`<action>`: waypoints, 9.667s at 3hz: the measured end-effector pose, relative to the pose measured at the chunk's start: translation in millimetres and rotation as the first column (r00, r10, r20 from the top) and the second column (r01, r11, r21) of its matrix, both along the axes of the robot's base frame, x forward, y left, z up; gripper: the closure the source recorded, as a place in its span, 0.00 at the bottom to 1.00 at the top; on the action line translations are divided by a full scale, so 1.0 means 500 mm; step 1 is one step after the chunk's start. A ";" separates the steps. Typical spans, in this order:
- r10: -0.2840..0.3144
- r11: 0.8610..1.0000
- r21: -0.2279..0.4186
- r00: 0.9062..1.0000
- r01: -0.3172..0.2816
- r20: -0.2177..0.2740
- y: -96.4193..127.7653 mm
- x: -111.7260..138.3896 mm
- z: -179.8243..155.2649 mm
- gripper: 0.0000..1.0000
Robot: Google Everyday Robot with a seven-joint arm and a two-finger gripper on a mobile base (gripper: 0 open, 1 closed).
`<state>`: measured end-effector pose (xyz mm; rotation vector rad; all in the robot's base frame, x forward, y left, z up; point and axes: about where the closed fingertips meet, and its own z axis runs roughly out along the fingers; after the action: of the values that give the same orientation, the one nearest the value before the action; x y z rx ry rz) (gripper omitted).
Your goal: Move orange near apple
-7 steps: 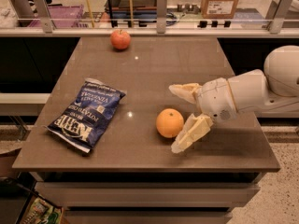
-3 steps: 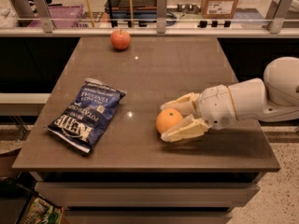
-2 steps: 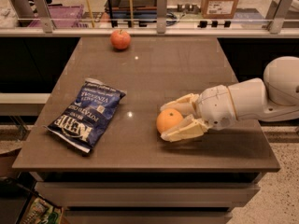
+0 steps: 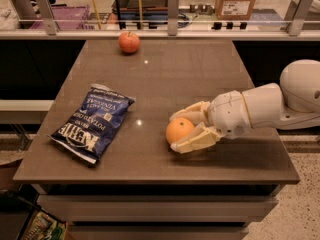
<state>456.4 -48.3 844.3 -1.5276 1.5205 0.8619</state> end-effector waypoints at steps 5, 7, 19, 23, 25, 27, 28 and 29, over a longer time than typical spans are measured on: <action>-0.346 0.938 0.040 0.937 0.344 0.049 -0.117 0.105 0.090 1.00; -0.538 0.843 0.080 0.833 0.532 0.129 -0.187 0.202 0.178 1.00; -0.528 0.846 -0.002 0.839 0.533 0.127 -0.022 0.708 0.112 1.00; -0.504 0.859 -0.041 0.858 0.510 0.101 0.072 0.775 0.049 1.00; -0.508 0.857 -0.055 0.859 0.512 0.068 0.091 0.788 -0.006 1.00; -0.504 0.860 -0.057 0.861 0.507 0.064 0.099 0.788 -0.011 0.59; -0.504 0.860 -0.057 0.862 0.507 0.064 0.099 0.788 -0.011 0.36; -0.503 0.860 -0.057 0.862 0.507 0.064 0.099 0.788 -0.011 0.12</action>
Offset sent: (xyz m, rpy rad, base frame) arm 0.0141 -0.0186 0.0137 0.0057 -0.0271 -0.0548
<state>850.6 1.4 838.8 -1.0970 1.8173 0.4618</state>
